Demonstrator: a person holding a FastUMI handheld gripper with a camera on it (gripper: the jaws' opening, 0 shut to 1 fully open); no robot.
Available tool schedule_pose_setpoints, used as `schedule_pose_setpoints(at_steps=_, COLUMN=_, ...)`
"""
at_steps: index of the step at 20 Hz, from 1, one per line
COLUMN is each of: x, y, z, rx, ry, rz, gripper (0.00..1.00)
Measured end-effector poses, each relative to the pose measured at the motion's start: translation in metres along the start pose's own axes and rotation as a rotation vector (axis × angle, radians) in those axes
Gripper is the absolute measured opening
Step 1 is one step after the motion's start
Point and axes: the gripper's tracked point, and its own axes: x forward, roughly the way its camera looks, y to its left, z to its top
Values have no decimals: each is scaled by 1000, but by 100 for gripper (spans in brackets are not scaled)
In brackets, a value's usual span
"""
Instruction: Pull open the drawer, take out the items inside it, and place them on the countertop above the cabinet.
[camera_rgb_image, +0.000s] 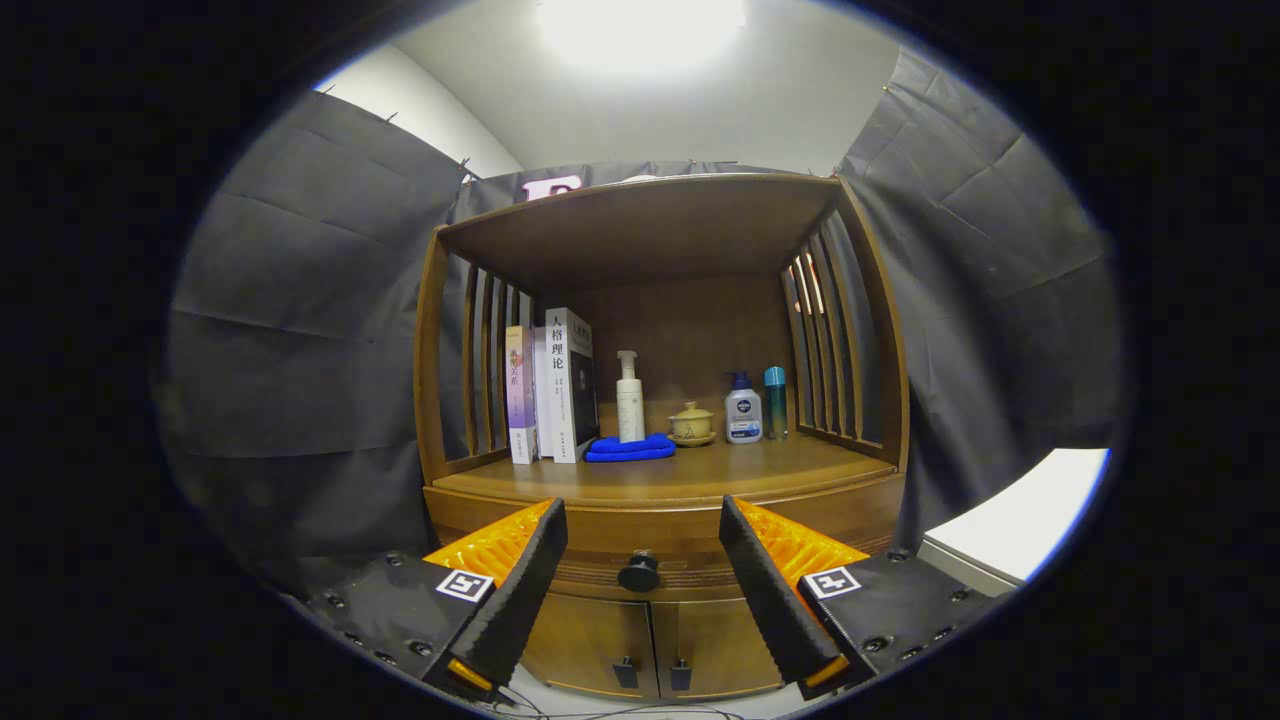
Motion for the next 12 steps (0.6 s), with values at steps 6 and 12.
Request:
schedule_pose_setpoints(at_steps=6, x=1, y=0, z=-2, rx=6, ry=5, rz=2, gripper=97)
schedule_pose_setpoints(at_steps=12, x=2, y=0, z=-4, rx=11, ry=10, rz=4, gripper=97)
